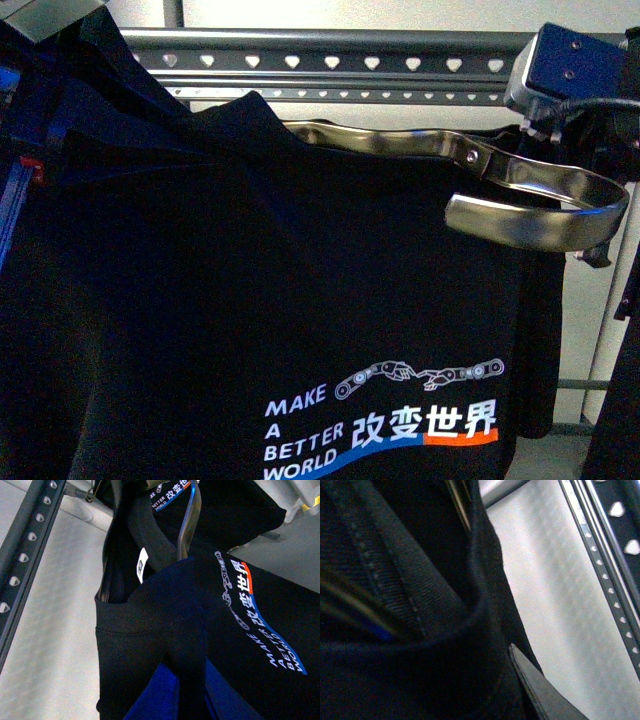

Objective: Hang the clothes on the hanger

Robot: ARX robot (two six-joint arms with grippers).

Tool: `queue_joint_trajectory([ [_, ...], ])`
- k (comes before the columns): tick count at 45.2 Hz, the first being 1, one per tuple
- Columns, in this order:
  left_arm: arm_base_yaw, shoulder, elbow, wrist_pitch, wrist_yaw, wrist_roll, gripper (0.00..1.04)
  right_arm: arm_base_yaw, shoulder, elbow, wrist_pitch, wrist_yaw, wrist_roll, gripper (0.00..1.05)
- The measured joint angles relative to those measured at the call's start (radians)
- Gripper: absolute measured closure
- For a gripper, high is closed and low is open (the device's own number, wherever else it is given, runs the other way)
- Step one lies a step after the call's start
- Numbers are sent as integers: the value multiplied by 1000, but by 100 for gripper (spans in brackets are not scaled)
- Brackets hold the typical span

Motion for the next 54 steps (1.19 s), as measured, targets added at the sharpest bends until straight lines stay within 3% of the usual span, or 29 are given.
queue_joint_trajectory([
  [3,0,-3,0,2,-3,2,94,-14,0,-27,-3,-27,-23,102],
  [24,-1,-9,0,6,15,6,18,-132,-1,-120,-204,-11,-79,102],
  [25,-6,-13,-6,26,-13,-23,14,-134,-3,-120,-220,-8,-67,102],
  [27,-18,-40,-81,230,-235,-219,5,-139,-12,-120,-270,-3,-39,102],
  [28,-19,-50,-122,357,-369,-382,5,-141,-19,-120,-307,-3,-22,102],
  [31,-12,-53,-151,556,-623,-785,7,-143,-46,-120,-393,2,19,102],
  [33,4,-60,-147,595,-731,-1030,6,-144,-66,-120,-425,6,47,102],
  [37,34,-86,-138,591,-844,-1445,7,-146,-100,-120,-475,22,117,102],
  [38,38,-89,-136,590,-849,-1469,7,-146,-104,-120,-485,23,123,102],
  [42,77,-112,-126,544,-921,-1860,7,-138,-150,-115,-569,27,327,102],
  [50,72,-118,-130,541,-916,-1991,7,-108,-217,-56,-647,-29,743,102],
  [54,75,-155,-158,471,-891,-1842,19,-108,-237,-5,-659,-37,965,102],
])
